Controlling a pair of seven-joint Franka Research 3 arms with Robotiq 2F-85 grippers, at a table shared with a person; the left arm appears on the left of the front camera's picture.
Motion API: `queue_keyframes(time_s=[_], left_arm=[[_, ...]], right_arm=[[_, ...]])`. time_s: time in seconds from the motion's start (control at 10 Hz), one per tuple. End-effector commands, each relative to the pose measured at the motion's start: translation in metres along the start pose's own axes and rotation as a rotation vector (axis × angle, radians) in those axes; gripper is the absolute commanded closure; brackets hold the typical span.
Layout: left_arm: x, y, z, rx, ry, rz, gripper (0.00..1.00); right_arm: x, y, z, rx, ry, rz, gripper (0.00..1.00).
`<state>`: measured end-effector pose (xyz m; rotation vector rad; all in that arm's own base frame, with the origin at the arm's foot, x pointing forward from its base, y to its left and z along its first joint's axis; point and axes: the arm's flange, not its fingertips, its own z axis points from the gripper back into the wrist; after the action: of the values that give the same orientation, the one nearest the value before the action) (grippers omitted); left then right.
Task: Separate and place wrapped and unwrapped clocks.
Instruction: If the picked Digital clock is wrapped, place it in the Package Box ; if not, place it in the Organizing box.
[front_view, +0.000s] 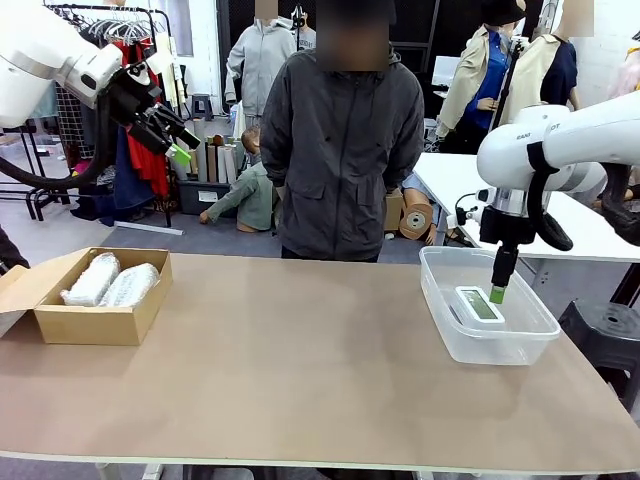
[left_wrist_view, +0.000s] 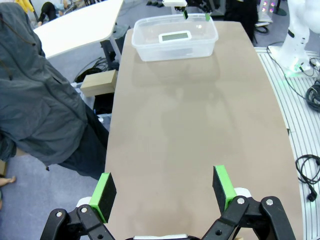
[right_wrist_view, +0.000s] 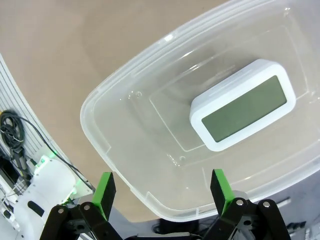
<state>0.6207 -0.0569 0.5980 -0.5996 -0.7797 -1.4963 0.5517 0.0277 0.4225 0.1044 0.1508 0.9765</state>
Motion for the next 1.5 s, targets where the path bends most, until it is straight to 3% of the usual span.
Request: queue_keyframes(time_s=[0.0,0.3,0.6,0.7,1.0,1.4], left_arm=[[0.001,-0.001,0.001,0.005,0.001,-0.007,0.0],[0.001,-0.001,0.001,0.005,0.001,-0.007,0.0],[0.001,-0.001,0.001,0.005,0.001,-0.007,0.0],[0.001,-0.001,0.001,0.005,0.001,-0.007,0.0],[0.001,-0.001,0.001,0.005,0.001,-0.007,0.0],[0.001,-0.001,0.001,0.005,0.001,-0.007,0.0]], right_arm=[[0.009,-0.003,-0.001,0.071,-0.091,0.162,0.0],[0.033,0.008,0.006,0.285,-0.276,0.513,0.0],[0.042,0.006,0.028,0.349,-0.48,0.734,0.0],[0.039,0.007,0.041,0.309,-0.561,0.787,0.0],[0.027,0.002,0.062,0.128,-0.771,0.772,0.0],[0.017,-0.006,0.089,0.046,-0.91,0.68,0.0]])
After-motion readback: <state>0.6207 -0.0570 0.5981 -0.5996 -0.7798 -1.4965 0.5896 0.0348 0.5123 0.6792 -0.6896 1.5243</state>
